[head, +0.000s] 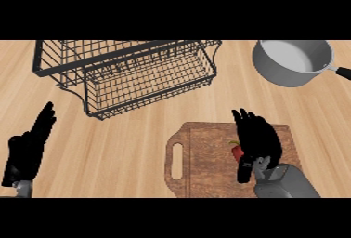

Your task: Pick the bell pepper from the cutting board and place it in the pot

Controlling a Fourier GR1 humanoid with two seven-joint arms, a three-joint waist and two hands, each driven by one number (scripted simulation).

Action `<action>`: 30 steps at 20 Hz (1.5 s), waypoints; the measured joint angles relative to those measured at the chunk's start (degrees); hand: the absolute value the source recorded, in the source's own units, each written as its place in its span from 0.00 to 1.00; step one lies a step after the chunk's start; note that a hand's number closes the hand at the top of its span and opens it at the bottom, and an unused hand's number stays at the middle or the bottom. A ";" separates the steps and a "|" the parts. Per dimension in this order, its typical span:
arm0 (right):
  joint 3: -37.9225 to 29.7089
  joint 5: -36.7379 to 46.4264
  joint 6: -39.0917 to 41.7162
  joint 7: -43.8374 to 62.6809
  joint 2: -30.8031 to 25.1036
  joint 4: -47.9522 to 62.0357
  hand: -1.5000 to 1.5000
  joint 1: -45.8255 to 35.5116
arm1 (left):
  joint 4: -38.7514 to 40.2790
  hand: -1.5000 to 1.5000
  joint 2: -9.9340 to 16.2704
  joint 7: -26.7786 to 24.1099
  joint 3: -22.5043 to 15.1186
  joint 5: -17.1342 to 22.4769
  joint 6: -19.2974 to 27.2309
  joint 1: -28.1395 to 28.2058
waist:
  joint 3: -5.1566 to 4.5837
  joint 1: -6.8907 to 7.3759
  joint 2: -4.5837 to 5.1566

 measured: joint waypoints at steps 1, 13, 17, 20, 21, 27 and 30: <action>-0.25 0.55 0.02 -0.16 0.55 0.33 0.00 0.06 | 1.24 0.50 -0.07 -0.45 0.78 -0.02 -0.67 -0.86 | 0.00 -0.04 0.00; -1.41 6.03 0.75 -7.37 1.71 4.72 1.00 0.42 | -0.90 0.50 -2.68 -0.59 4.29 -2.75 -4.70 1.56 | -0.02 0.03 -0.04; -1.65 8.39 -0.09 -9.07 2.55 4.99 1.00 1.21 | -1.93 0.50 -4.01 0.87 5.44 -4.04 -5.58 0.90 | -0.07 0.00 -0.09; -3.37 8.74 0.19 -10.53 3.22 7.02 1.00 -0.33 | 0.64 0.50 -4.72 -0.09 6.31 -4.94 -6.36 -0.59 | -0.06 -0.03 -0.06; -4.69 8.35 -0.14 -10.75 3.91 8.70 1.00 -1.74 | -0.77 0.50 -4.91 0.63 6.07 -5.24 -6.26 0.08 | -0.04 0.11 -0.03; -16.09 4.18 -5.52 -10.84 9.73 24.26 1.00 -16.10 | -0.12 0.50 -5.18 0.02 6.05 -5.61 -6.86 -0.94 | 0.02 1.34 0.46; -19.25 5.02 -10.39 -12.51 9.98 33.56 1.00 -22.70 | -0.86 0.50 -5.13 0.86 6.31 -5.71 -7.13 -0.94 | 0.03 1.47 0.47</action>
